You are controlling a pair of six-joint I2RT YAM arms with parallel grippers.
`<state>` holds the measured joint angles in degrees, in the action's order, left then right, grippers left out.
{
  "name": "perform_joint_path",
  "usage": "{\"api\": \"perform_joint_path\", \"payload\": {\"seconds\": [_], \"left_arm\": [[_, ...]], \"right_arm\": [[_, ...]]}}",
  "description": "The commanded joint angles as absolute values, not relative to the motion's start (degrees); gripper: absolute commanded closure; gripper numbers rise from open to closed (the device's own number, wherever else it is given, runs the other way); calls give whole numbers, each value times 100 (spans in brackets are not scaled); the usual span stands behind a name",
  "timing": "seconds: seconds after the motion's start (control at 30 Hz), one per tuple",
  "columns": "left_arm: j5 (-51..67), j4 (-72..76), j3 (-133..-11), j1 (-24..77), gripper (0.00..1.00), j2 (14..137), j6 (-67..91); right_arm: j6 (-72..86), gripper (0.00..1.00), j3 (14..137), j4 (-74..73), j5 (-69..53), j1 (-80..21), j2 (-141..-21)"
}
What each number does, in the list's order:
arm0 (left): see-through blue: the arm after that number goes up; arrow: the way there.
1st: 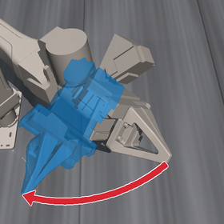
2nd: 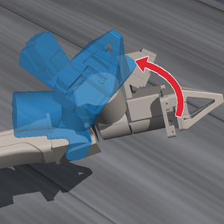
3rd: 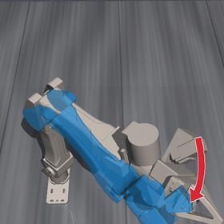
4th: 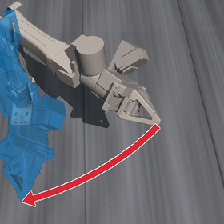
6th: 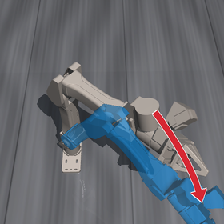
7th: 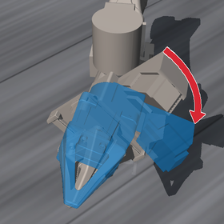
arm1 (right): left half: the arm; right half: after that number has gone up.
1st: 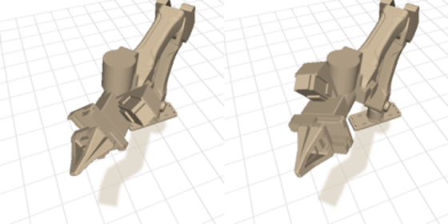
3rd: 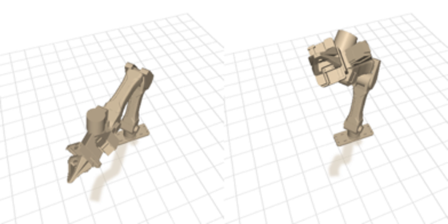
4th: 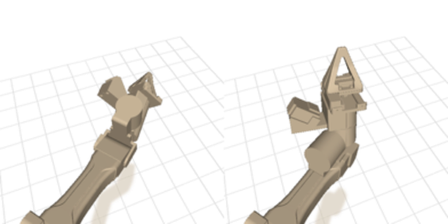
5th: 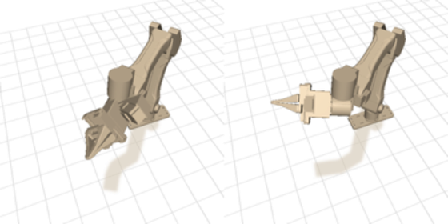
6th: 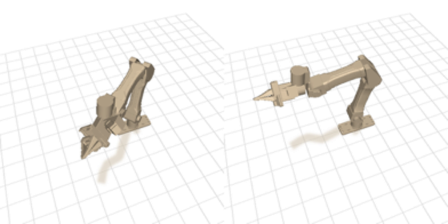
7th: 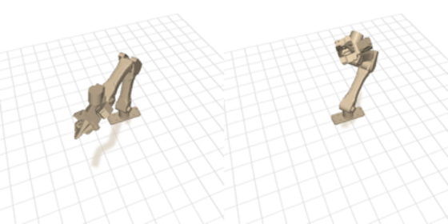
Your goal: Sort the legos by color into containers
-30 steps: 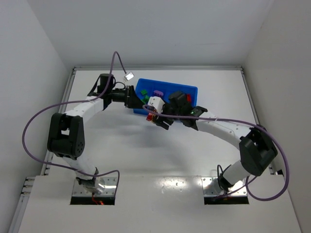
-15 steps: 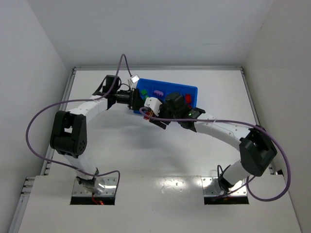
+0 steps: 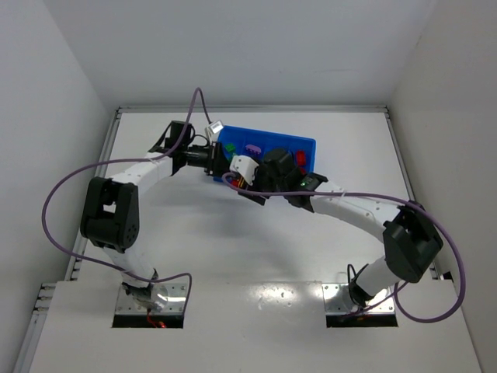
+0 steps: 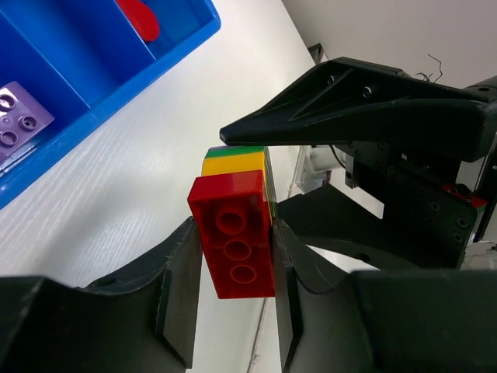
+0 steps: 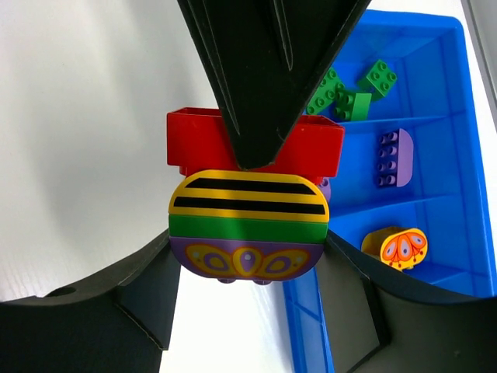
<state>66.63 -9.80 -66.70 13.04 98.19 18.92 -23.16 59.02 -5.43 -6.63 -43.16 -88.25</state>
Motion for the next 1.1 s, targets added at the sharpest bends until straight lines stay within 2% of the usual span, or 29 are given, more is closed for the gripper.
{"api": "perform_joint_path", "payload": {"seconds": [0.0, 0.17, 0.33, 0.53, 0.77, 0.9, 1.07], "left_arm": [[6882, -826, -6776, 1249, 100, 9650, 1503], [6681, -773, -6934, 748, 100, 9475, 1608], [6627, -773, -7356, 686, 100, 9694, 1661], [6434, -555, -7927, 1282, 100, 10124, 1898], [6328, -9, -8227, 1854, 100, 10354, 2425], [6275, 44, -7903, 1854, 100, 10222, 2426], [6092, -26, -7445, 1495, 100, 9643, 2374]], "right_arm": [[-2241, 96, 5766, -237, -563, -4254, -8517], [-2241, 96, 5186, -605, -379, -4201, -7903], [-2127, 96, 4641, -1089, -212, -4201, -7191], [-2004, 96, 4430, -1774, -149, -4201, -6619], [-1890, 96, 4377, -2320, -922, -4132, -6372], [-1749, 96, 4675, -2749, -2087, -4008, -6494], [-1696, 92, 5106, -3349, -3452, -3955, -7233]]}}
